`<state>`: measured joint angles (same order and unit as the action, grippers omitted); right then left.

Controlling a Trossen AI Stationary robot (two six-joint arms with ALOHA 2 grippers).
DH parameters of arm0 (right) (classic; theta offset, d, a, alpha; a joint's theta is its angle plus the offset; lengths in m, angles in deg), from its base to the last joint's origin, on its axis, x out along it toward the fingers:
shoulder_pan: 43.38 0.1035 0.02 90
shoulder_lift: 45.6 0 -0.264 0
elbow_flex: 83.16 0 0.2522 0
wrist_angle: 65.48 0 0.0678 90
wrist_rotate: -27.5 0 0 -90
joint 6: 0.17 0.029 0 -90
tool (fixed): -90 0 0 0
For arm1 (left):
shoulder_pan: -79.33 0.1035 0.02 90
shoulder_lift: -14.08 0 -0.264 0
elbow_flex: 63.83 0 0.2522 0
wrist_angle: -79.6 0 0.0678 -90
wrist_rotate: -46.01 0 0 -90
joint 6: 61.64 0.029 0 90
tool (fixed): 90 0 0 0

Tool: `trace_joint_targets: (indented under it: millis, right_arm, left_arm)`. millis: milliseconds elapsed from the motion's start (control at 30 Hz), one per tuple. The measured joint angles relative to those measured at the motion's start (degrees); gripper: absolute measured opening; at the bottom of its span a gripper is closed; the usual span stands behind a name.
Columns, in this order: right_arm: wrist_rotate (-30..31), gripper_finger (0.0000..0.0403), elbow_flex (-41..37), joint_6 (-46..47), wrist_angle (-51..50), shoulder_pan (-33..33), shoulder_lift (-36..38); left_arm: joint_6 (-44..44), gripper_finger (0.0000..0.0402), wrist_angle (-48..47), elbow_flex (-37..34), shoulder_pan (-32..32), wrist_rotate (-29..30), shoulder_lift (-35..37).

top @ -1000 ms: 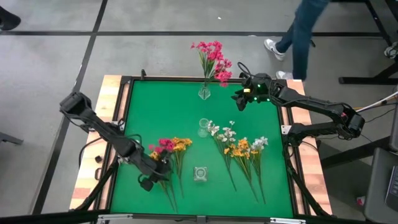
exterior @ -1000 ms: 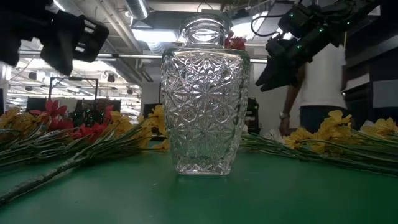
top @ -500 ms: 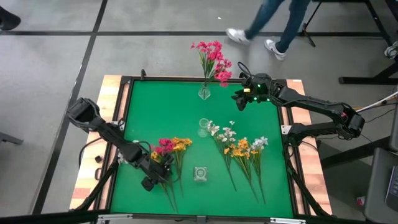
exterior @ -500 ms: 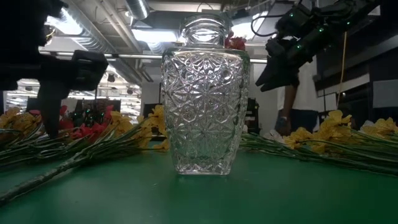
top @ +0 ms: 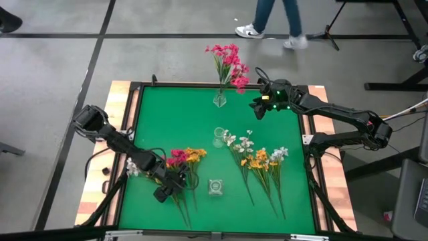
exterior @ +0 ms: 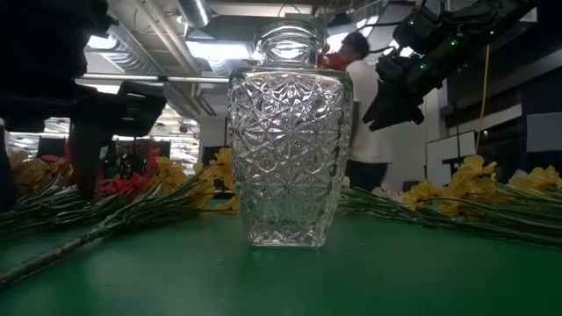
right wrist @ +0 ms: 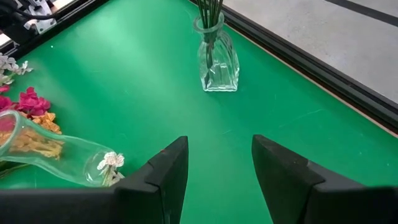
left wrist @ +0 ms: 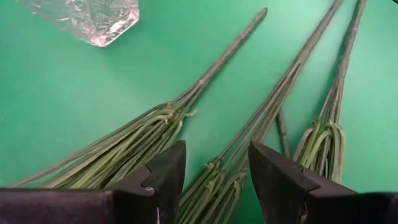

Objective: Sort flowers into vase by color
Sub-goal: Put the pink flowers into the top transparent vase

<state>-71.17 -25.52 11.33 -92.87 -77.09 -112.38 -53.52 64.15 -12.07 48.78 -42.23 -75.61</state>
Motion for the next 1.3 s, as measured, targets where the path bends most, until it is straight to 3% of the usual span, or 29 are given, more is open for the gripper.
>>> trace_joint_targets:
  millis: [1033, 1300]
  right_arm:
    - [-1.0, 0.0177, 0.0, -0.2, -0.1, 0.0, 0.0]
    - [-1.5, 0.0177, 0.0, 0.0, 0.0, 0.0, 0.0]
  left_arm:
    - [5.5, 0.017, 0.0, 0.2, 1.8, -3.2, -3.5]
    - [5.5, 0.0105, -0.2, 0.2, 1.7, -1.6, -3.6]
